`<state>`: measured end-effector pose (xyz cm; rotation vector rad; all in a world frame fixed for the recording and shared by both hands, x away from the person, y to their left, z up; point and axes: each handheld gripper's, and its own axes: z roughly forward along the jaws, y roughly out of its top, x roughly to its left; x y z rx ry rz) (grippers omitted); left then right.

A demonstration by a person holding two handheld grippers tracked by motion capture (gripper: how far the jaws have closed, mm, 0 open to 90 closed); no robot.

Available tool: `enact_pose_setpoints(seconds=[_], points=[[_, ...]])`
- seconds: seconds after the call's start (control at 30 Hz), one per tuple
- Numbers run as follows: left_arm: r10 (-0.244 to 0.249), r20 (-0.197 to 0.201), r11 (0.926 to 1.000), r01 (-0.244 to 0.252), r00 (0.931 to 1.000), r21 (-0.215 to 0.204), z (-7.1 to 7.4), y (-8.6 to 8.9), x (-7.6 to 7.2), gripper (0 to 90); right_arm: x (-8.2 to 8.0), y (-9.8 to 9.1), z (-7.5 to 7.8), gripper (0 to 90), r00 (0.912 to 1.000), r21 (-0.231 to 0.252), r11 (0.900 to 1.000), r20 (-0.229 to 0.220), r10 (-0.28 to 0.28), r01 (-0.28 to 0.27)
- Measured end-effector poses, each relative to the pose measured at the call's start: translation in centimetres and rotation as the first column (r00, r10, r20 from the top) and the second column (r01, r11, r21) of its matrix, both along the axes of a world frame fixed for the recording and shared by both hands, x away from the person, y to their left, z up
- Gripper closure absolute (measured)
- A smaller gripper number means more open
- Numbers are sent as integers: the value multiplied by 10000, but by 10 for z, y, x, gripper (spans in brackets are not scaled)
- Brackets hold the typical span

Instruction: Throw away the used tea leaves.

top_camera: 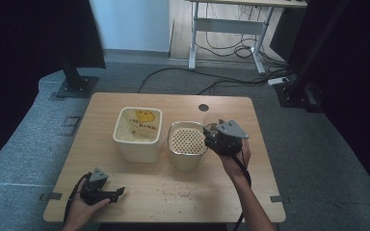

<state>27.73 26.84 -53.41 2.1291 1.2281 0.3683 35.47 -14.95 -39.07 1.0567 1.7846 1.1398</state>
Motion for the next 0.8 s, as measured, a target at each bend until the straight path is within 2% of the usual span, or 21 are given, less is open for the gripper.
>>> enact_pose_setpoints(seconds=[0.1,0.37,0.53,0.67,0.73,0.77,0.8], points=[[-31,-8,10000,31,10000,25,0,-1,0,144,2,2,2,385,10000,-401,9992,33,-55,56],[-46,-41,10000,46,10000,54,-1,-2,0,144,4,0,4,385,9999,-623,9979,19,-151,152],[-80,-68,9999,81,9999,106,-1,-2,0,144,8,1,6,384,9997,-1488,9885,32,-255,257],[-92,-80,9999,93,9999,116,-2,-2,0,144,14,8,7,384,9995,-2613,9648,-21,-314,297],[-101,-82,9999,102,9999,116,-2,-2,0,144,16,13,6,385,9995,-3249,9453,-5,-321,302],[-105,-84,9999,106,9999,119,-2,-2,0,144,17,16,5,385,9994,-3709,9281,45,-336,329],[-106,-78,9998,107,9999,143,-2,-2,0,144,18,18,4,385,9994,-3994,9162,76,-328,331]])
